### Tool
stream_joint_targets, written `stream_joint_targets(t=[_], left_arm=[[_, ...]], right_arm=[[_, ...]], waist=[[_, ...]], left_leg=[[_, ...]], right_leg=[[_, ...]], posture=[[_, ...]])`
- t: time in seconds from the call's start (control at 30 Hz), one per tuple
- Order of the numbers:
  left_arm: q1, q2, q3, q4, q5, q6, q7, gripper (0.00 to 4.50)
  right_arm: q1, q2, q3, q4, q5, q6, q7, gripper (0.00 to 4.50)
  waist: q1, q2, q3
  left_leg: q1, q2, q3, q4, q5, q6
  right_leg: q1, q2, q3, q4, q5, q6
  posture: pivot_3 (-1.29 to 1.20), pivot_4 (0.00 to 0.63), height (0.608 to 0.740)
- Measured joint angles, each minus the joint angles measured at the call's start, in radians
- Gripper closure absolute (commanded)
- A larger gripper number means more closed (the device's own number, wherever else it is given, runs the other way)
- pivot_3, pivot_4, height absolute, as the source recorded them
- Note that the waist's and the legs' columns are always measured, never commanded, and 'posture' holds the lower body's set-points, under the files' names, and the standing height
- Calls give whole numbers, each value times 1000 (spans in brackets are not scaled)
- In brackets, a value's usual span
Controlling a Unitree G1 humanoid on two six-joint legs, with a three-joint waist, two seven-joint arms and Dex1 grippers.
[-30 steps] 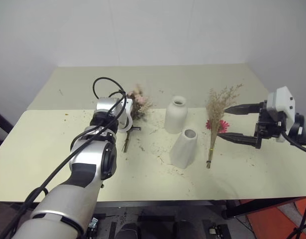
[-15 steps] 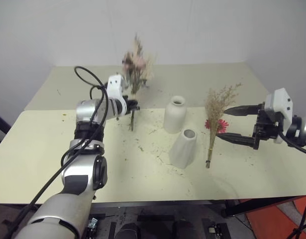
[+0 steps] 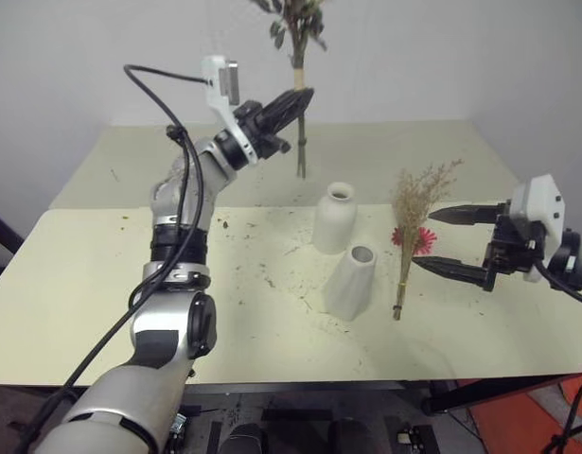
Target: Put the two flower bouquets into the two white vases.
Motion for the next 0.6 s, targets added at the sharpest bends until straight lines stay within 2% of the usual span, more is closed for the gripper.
stream_joint_targets(t=[0.2, 0.6], left_arm=[[-66, -59, -35, 152, 25, -145, -10, 4390], [-66, -112, -78, 332, 103, -335, -40, 4390]], right_arm=[[45, 1, -37, -42, 5, 3, -29, 0], [66, 2, -63, -67, 32, 4, -63, 0]], waist=[[-3, 0, 0], [-2, 0, 0]], left_leg=[[0, 0, 0, 0, 0, 1], [1, 0, 0, 1, -1, 2]], right_leg=[[0, 0, 0, 0, 0, 0], [0, 1, 1, 0, 0, 0]], posture=[[0, 150, 740], [0, 150, 740]])
